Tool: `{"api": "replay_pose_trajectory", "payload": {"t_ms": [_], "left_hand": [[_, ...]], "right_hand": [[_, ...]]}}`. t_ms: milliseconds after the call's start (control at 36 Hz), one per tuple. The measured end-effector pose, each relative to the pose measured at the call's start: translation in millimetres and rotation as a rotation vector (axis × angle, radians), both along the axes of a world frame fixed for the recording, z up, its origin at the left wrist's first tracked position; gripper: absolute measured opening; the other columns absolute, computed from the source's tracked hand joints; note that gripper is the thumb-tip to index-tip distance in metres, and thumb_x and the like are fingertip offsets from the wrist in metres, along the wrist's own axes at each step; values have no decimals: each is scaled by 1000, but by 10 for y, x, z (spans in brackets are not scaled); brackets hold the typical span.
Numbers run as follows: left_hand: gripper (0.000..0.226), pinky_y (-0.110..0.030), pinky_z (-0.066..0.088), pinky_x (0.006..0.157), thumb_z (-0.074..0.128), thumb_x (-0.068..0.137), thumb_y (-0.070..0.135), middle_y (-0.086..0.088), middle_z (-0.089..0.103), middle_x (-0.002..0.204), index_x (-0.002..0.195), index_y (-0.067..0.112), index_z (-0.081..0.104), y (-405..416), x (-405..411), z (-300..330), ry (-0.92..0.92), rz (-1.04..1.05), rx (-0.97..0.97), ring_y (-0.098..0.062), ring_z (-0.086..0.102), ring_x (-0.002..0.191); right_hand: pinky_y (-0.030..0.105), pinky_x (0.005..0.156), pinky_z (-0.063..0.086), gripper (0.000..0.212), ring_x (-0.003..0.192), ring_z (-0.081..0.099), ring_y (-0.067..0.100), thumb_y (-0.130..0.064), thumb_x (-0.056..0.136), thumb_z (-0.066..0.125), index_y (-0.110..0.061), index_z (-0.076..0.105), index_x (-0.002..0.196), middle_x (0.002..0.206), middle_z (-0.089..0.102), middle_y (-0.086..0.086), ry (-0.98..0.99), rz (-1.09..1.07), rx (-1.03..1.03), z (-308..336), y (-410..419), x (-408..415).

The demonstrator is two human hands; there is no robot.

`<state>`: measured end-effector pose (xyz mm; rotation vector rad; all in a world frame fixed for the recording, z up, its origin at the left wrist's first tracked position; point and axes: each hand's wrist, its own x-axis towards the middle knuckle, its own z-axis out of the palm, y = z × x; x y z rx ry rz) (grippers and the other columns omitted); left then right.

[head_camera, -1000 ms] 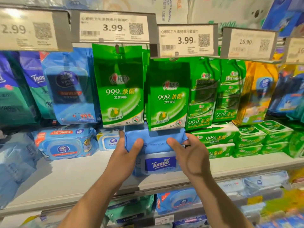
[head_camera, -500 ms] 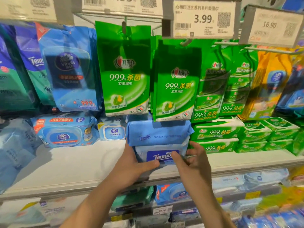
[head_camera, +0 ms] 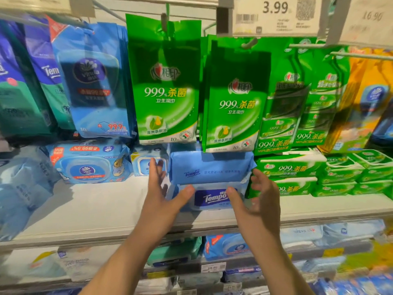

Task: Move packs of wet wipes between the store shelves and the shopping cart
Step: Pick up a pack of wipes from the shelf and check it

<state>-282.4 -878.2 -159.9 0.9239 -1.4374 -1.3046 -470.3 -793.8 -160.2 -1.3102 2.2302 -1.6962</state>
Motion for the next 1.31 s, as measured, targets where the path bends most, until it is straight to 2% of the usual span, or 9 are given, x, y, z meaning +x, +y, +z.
{"api": "replay_pose_trajectory", "payload": {"t_ms": [222,444,528,667,778,944,1083,1194,1306], "left_hand": [[86,-32,53,101,64,82,51,20,62,136,157,22,32,-3,-160,65,-108,48,-152,4,60,121],[85,-48,49,109,61,89,49,20,62,137,160,19,24,50,-261,105,-137,98,-153,-5,61,125],[81,-44,51,107,60,92,41,24,64,132,160,19,23,73,-274,141,-133,79,-154,-3,62,122],[46,-9,47,90,60,100,14,30,66,120,144,21,48,145,-225,103,-167,86,-187,7,61,116],[52,-25,50,98,68,92,39,29,62,128,140,34,50,202,-145,10,-205,127,-141,10,53,124],[90,-45,39,117,52,72,78,19,42,143,151,34,42,491,22,1,-391,297,-97,-6,42,140],[75,-32,37,113,53,81,65,37,37,135,149,37,43,786,140,4,-514,334,-114,-6,41,137],[70,-19,24,116,53,86,74,27,36,146,146,38,45,988,284,-22,-671,347,-165,4,32,138],[71,-9,14,111,61,85,71,21,33,156,146,38,45,1180,497,-44,-763,363,-179,4,26,144]], "right_hand": [[36,96,49,58,113,51,14,-37,85,77,-10,57,133,122,46,-7,-2,16,-57,72,-75,-27],[33,102,47,44,110,50,10,-33,89,75,-14,62,126,124,46,-7,-82,23,-57,81,-129,-30],[40,103,49,46,112,50,12,-35,90,73,-13,61,129,126,44,-7,-68,23,-33,83,-130,-35],[43,103,51,48,119,54,13,-37,92,67,-18,59,135,134,47,-7,-64,76,-18,83,-22,-74],[44,108,48,43,127,54,9,-34,95,64,-23,61,137,138,53,-11,-89,103,-43,51,103,-116],[35,107,47,44,125,54,7,-33,96,62,-30,57,139,135,55,-14,-115,205,21,-21,323,-140],[6,95,42,45,117,51,-1,-33,96,62,-26,57,140,134,52,-18,-77,299,124,-124,448,-140],[12,99,34,46,117,40,-10,-32,97,61,-27,54,142,136,47,-18,-50,384,218,-143,544,-87],[-7,90,18,50,117,34,-10,-34,98,61,-23,50,146,148,45,-7,61,449,340,-117,640,27]]}}
